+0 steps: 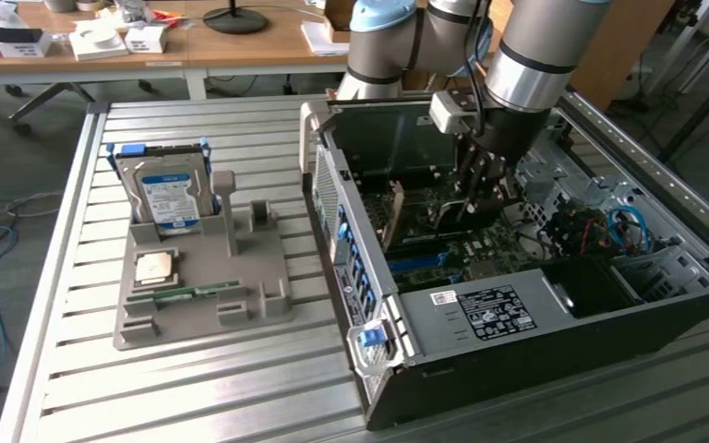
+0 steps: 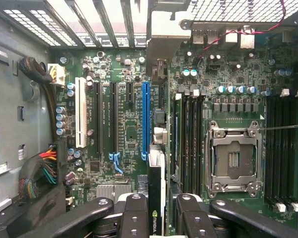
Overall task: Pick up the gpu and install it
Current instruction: 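Insert the gpu into the slot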
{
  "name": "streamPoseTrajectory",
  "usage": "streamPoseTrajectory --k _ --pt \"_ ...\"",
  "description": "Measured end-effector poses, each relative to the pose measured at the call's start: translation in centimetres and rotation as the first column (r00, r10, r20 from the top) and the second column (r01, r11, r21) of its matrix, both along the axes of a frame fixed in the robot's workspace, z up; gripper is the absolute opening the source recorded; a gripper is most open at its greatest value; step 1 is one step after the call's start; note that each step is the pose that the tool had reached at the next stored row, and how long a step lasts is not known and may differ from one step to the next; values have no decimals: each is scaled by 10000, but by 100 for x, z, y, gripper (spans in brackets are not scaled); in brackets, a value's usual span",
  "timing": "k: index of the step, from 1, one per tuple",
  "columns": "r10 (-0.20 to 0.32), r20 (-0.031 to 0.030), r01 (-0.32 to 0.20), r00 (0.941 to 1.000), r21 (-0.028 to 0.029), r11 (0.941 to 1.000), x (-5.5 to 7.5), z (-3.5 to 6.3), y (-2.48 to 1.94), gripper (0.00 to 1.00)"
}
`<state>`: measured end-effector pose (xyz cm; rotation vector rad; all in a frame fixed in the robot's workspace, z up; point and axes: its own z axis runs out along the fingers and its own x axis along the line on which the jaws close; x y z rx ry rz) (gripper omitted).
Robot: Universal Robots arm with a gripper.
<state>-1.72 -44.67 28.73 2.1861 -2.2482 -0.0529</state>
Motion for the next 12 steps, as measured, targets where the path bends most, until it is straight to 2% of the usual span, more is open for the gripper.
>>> streamPoseTrajectory --k 12 --pt "-1 0 1 10000 0 10000 -1 -24 0 27"
